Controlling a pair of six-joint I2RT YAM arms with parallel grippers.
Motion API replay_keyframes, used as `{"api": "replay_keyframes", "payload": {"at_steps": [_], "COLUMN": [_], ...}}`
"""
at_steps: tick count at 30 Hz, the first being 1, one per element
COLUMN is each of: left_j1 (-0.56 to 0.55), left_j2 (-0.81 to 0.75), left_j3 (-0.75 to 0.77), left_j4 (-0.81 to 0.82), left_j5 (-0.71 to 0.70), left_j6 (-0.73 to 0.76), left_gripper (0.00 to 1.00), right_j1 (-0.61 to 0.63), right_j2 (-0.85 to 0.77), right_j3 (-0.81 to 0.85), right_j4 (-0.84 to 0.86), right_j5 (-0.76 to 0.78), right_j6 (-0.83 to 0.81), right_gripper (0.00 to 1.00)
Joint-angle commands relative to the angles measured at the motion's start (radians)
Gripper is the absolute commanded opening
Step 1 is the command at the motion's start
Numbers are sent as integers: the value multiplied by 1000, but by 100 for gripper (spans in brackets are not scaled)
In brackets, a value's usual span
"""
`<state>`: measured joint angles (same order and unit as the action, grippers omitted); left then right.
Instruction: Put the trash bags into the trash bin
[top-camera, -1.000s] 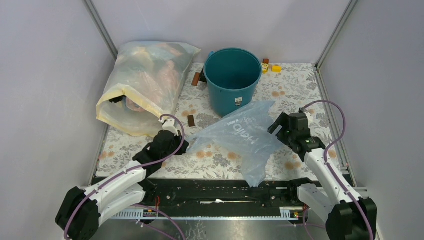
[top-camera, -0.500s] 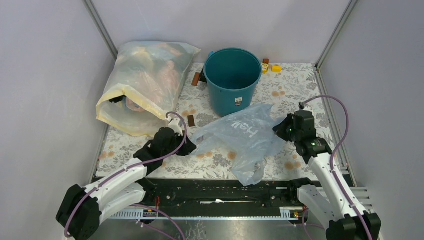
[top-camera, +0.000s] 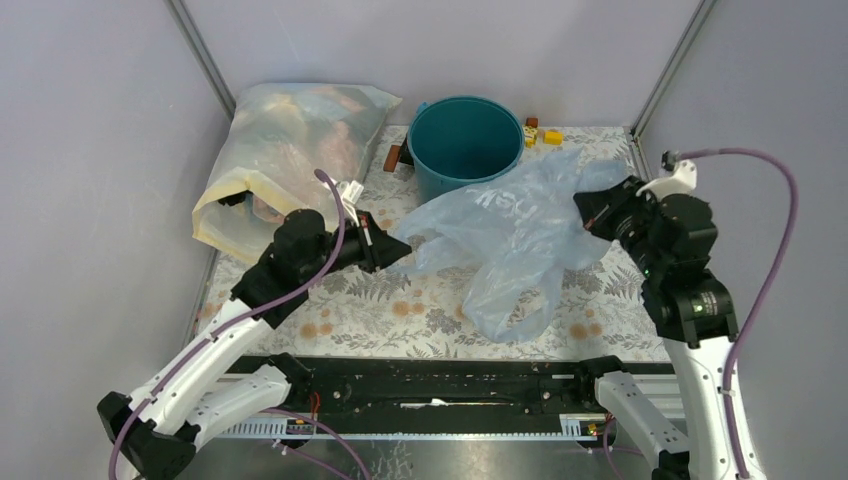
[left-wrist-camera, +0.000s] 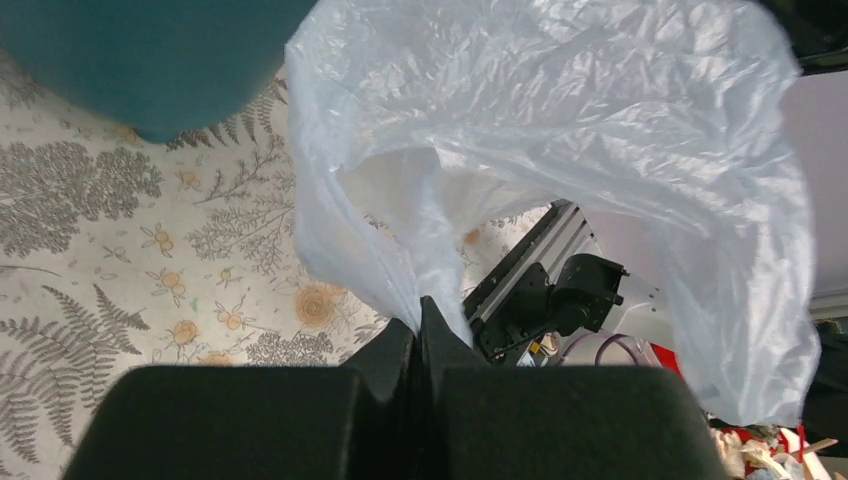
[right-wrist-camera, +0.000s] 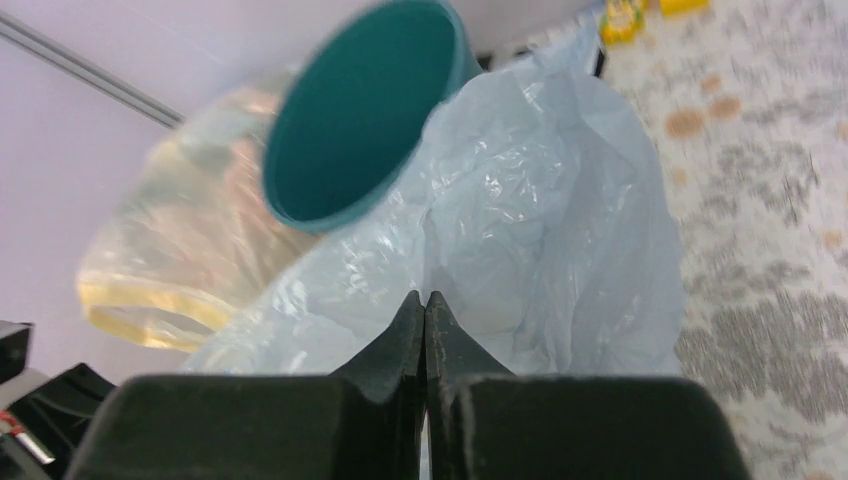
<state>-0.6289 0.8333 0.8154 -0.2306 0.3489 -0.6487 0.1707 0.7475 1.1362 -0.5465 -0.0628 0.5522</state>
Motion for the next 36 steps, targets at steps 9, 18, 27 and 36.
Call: {"api": "replay_keyframes", "payload": {"at_steps": [9, 18, 27, 36], "left_j1": [0, 3, 15, 60], "left_j2": [141, 228, 337, 409], "left_j3": [469, 677, 781, 863], "left_j4": [-301, -418, -440, -465], "left_j5": [-130, -195, -197, -200], "left_j6": [103, 121, 137, 146], "left_gripper": [0, 0, 0, 0], "right_j1": [-1, 0, 58, 229], "right_j2": [352, 625, 944, 1202], "right_j3": [435, 549, 740, 940], "right_j4": [75, 194, 193, -16], "right_j5": [-216, -317, -341, 0], "right_j6": [32, 121, 146, -9], "right_gripper": [0, 0, 0, 0]}}
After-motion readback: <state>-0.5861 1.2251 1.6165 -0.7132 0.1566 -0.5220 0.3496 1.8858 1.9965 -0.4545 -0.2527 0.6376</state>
